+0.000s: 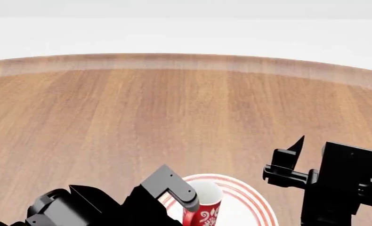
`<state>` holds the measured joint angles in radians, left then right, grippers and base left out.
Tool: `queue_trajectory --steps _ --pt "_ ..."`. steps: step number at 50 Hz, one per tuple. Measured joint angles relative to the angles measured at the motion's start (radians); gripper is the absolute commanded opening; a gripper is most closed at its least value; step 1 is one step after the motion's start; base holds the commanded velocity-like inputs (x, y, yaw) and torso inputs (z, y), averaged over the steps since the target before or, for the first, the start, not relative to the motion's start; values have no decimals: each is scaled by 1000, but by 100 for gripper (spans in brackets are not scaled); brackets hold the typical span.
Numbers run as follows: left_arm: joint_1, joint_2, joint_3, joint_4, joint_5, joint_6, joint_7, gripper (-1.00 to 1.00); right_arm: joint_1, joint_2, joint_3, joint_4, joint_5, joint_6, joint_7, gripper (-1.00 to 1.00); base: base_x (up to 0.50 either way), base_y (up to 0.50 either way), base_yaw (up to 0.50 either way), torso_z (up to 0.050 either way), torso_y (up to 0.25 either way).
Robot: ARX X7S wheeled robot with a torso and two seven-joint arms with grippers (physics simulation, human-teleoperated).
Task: Pick up the red mug and put it on the plate
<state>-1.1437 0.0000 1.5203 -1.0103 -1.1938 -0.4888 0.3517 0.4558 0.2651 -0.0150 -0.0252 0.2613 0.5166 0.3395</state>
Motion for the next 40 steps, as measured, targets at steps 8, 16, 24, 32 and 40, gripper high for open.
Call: queue_trajectory --steps 8,16,24,32,40 --pt "0 0 -23 0 -5 -21 -11 -100 2 0 -4 4 1 -2 1 100 0 0 0 0 0" --pt "4 0 -8 -6 0 -34 -21 100 5 1 -7 5 3 -3 2 100 0 0 0 0 0" --pt "6 0 4 -10 5 -41 -27 100 6 2 -9 5 6 -2 5 100 0 0 0 0 0" --pt "9 0 9 -13 13 -44 -25 100 7 2 -11 9 8 -5 6 100 0 0 0 0 0" --pt "9 0 11 -13 28 -43 -13 100 8 3 -14 14 10 -8 7 100 0 0 0 0 0"
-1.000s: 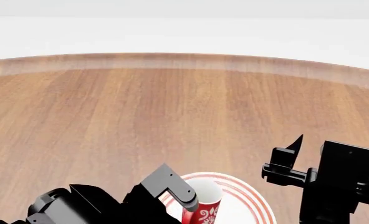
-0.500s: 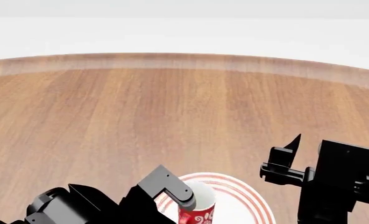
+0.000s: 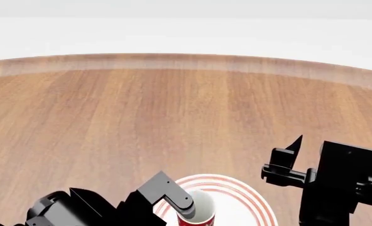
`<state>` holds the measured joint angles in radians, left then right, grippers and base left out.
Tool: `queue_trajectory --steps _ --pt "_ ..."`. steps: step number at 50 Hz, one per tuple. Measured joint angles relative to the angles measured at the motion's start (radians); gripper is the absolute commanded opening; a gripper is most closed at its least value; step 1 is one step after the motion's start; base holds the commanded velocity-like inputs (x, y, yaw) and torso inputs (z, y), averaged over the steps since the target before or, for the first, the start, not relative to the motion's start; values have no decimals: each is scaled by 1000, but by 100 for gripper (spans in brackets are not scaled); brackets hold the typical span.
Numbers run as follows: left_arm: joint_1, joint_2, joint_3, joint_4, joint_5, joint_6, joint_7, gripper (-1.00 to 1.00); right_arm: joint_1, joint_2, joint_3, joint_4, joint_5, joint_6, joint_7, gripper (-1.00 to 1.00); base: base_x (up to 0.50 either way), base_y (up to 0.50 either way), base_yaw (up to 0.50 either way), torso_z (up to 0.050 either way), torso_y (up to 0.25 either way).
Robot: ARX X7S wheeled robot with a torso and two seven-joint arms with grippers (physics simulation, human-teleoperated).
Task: Pick up the red mug and put it on the plate
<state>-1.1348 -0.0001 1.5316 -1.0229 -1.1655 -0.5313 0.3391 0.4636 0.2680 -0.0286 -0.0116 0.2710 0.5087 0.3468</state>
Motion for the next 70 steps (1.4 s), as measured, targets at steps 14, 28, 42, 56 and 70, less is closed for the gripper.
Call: queue_trajectory --steps 14,28,42,56,70 --pt "-8 0 3 6 56 13 30 100 2 -2 -8 8 3 -5 2 100 0 0 0 0 0" --pt "2 -93 -8 169 54 -11 -6 100 5 -2 -17 7 4 0 7 100 0 0 0 0 0" --pt "-4 -330 -65 581 -51 -74 -116 100 11 -4 -28 18 6 -5 7 100 0 0 0 0 0" --pt "30 -569 -203 919 -146 34 -234 100 9 -1 -32 4 15 0 6 100 0 0 0 0 0" --pt "209 -646 -386 1069 35 406 -683 100 -14 19 -73 -104 6 -45 -26 100 0 0 0 0 0"
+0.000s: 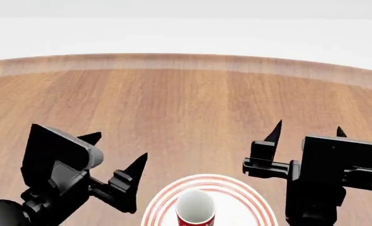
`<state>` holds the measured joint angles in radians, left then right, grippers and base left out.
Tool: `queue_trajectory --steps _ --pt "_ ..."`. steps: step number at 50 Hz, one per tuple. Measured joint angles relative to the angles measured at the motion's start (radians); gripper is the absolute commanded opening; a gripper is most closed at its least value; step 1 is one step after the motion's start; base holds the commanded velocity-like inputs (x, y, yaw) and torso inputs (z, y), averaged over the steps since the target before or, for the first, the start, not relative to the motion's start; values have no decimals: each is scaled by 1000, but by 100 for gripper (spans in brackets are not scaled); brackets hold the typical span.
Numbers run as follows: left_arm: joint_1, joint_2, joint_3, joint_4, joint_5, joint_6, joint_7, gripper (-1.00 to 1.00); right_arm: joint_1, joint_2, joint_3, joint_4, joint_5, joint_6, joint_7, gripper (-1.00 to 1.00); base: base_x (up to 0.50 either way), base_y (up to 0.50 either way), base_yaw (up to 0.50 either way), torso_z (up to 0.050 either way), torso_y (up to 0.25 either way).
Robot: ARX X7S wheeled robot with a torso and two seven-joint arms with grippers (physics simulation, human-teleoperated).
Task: Pick up the red mug and put it on the plate
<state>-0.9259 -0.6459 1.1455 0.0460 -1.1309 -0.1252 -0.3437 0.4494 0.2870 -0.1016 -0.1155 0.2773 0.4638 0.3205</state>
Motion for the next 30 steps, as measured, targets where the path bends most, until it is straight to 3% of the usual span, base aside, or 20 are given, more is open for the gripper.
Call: queue_trajectory --steps 13,30 --pt "63 -14 -78 64 134 142 -274 100 4 8 -55 -90 -28 -37 -15 100 0 0 0 0 0" --pt "65 -10 -124 72 194 194 -388 100 19 17 -89 -169 -41 -37 -16 100 0 0 0 0 0"
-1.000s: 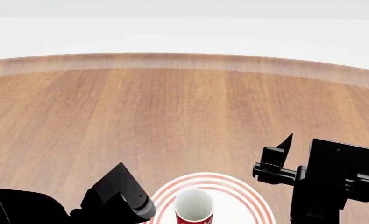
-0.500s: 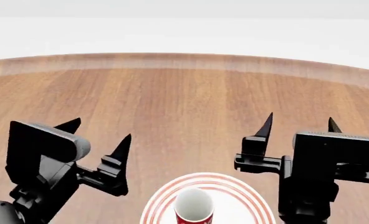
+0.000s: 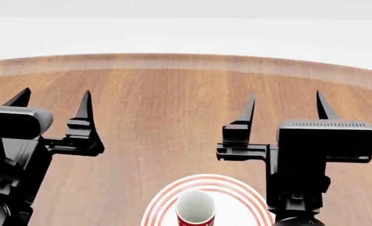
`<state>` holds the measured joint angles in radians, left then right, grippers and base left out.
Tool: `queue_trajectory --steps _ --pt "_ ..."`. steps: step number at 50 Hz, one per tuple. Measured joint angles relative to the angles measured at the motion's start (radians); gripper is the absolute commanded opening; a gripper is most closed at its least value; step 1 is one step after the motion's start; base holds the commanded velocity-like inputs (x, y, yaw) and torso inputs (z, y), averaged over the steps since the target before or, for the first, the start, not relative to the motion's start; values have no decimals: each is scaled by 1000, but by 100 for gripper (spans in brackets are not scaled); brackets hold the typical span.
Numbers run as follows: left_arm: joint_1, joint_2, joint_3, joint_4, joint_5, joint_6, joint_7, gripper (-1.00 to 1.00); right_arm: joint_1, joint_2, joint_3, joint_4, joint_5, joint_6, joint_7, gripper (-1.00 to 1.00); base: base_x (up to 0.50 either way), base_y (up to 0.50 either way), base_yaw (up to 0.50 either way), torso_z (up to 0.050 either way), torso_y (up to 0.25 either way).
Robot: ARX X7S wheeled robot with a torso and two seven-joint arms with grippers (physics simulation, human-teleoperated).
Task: Pick up the red mug and put it on the plate
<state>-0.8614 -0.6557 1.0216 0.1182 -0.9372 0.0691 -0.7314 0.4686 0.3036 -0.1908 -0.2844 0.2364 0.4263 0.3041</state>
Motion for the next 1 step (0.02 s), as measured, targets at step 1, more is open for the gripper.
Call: queue_trajectory --steps 1 --pt "0 0 -1 -1 2 1 -3 100 0 1 -1 -3 0 0 0 100 0 0 0 0 0"
